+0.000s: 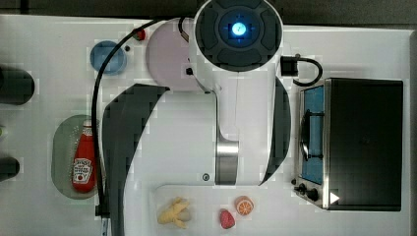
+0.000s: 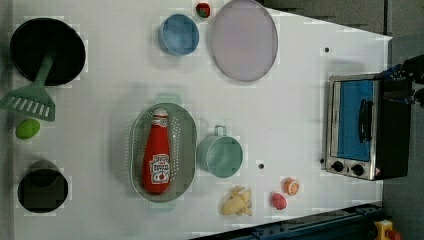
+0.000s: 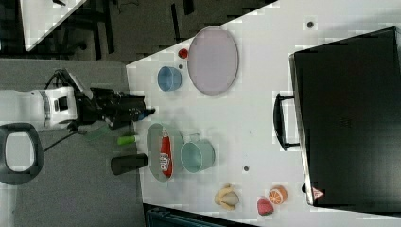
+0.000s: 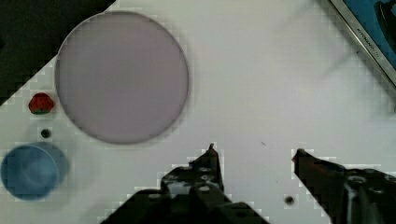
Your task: Pick ketchup from strainer and place it on the table
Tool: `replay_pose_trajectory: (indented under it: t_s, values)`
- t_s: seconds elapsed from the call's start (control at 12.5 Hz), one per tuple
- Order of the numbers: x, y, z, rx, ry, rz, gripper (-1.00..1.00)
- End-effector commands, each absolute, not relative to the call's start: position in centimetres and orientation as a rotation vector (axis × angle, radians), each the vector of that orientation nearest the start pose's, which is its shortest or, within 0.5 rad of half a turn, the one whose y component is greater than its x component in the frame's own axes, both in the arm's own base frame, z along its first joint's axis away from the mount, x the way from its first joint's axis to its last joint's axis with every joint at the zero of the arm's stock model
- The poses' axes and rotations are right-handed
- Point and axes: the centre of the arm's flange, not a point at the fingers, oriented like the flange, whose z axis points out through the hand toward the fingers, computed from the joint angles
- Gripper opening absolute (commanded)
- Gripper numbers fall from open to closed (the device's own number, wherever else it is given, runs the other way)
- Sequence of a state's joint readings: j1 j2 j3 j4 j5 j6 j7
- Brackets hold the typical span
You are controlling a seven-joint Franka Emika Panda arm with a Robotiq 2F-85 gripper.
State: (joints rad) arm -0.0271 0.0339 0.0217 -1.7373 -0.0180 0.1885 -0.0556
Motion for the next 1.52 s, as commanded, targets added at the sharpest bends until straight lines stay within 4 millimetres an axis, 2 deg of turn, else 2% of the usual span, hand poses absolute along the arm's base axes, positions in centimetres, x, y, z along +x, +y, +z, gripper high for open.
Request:
replay_pose_trajectory:
  t_s: [0.08,0.24,0.4,0.56,0.88,1.04,1.2,1.36,1.52]
  values:
    - [53.4,-1.1,59.4,-2.908,1.185,0.022,0.59]
    - [53.6,1.2,59.1,-2.930,1.124,0.027,0.99]
    - [53.7,6.0,58.3,-2.983,0.998,0.049,1.00]
    - [53.2,11.9,57.2,-3.043,0.836,0.076,1.00]
    - [50.8,24.0,54.8,-3.110,0.492,0.093,1.00]
    - [48.8,29.2,52.6,-3.136,0.324,0.164,1.00]
    - [46.7,33.5,49.6,-3.147,0.180,0.238,1.00]
    - [45.1,36.6,46.0,-3.138,0.104,0.278,1.00]
    - [43.8,38.5,42.1,-3.115,0.153,0.274,1.00]
